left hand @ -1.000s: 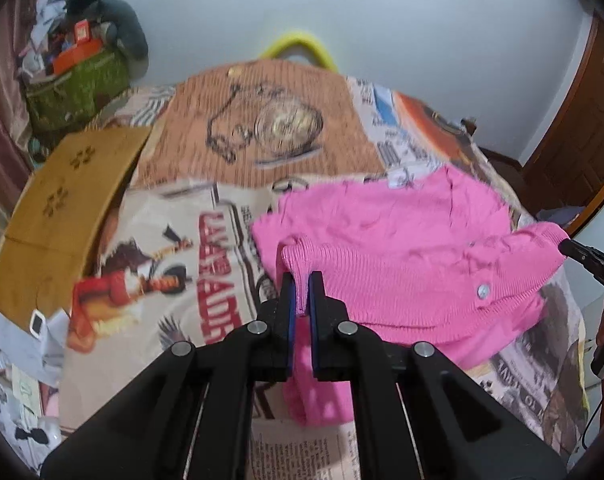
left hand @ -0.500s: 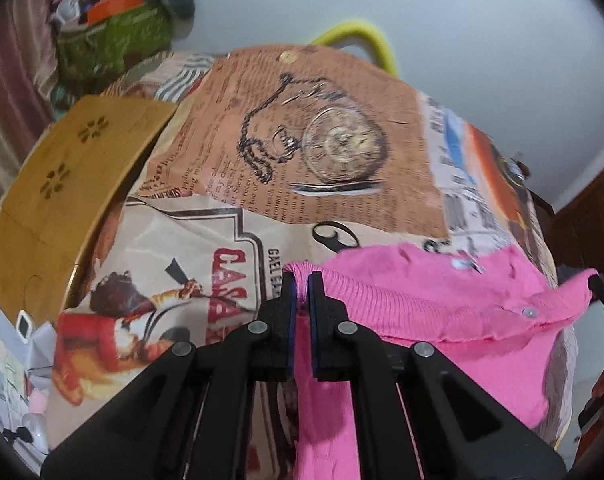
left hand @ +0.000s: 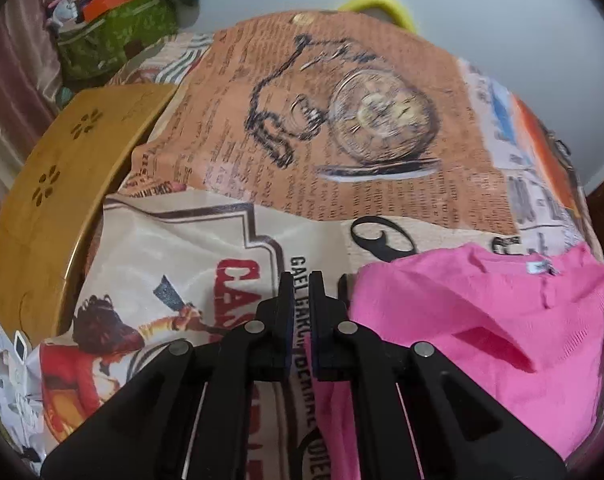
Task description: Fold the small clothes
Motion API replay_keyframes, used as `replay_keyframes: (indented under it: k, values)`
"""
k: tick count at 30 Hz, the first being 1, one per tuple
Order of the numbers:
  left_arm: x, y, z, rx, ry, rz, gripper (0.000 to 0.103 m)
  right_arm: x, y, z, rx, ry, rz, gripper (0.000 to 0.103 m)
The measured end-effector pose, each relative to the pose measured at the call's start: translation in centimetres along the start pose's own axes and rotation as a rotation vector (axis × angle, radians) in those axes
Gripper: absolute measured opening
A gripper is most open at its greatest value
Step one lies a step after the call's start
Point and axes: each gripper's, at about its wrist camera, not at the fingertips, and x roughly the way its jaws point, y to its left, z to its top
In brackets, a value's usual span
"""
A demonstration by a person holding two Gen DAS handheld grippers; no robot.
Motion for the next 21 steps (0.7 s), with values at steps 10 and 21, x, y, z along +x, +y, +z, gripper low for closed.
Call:
replay_keyframes:
  k: [10, 21]
  values:
    - [-2.8, -4.2, -3.9, 0.174, 0.033, -0.093, 0.023, -4.6, 2.7, -1.7, -0.078, -0.013, 0.131, 0.044]
    - [1.9, -10.1, -2.1, 0.208, 0.137, -0.176, 0.032, 3.0, 7.6, -3.6, -0.206, 0.186, 0.182, 0.044]
